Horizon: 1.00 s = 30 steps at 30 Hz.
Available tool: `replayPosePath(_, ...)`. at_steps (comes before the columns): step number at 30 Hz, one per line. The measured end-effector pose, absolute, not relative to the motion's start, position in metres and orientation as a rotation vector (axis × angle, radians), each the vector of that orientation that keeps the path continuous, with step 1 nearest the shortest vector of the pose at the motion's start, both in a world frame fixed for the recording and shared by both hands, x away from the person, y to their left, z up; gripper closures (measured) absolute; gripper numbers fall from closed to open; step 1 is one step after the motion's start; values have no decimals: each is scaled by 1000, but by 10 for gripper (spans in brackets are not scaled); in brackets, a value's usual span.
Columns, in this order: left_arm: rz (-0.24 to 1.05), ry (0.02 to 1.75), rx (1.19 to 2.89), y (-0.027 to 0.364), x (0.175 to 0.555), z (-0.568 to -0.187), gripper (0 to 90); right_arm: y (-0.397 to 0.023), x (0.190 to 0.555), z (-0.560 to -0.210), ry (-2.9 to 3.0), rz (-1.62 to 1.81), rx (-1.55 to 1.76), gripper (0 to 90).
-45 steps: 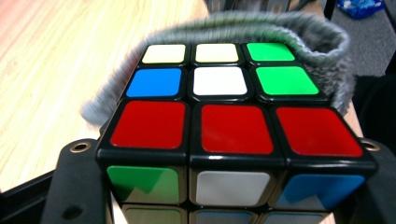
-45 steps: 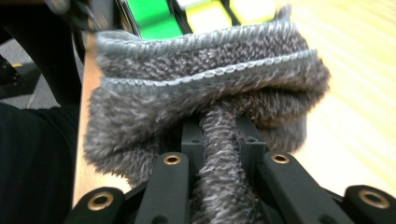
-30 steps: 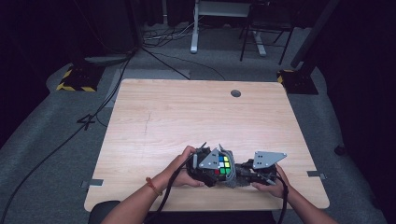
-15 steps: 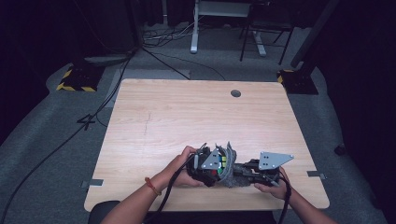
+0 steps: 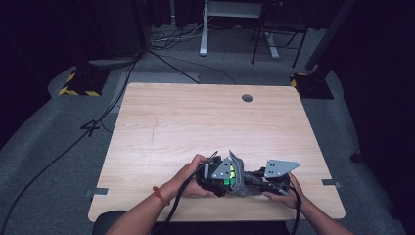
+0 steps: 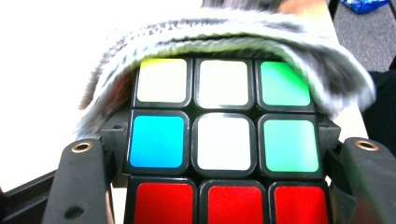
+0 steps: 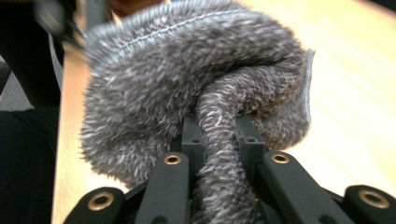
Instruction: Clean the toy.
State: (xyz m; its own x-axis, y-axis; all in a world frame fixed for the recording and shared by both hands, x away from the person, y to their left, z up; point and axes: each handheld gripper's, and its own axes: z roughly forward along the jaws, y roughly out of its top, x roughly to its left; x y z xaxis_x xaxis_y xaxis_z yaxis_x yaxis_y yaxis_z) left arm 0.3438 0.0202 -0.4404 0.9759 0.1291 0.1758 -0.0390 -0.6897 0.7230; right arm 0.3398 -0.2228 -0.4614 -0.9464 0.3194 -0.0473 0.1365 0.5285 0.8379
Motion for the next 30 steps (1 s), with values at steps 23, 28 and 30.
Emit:
replayPosePath(23,249,49,2261,23,340,-432,334,-223,345,-462,2587,1342,419,784)
replayPosePath(28,234,46,2221,26,340,-428,334,-223,350,-469,2626,1277,456,783)
replayPosePath(30,231,48,2213,25,339,-428,334,-223,353,-469,2638,1304,464,783)
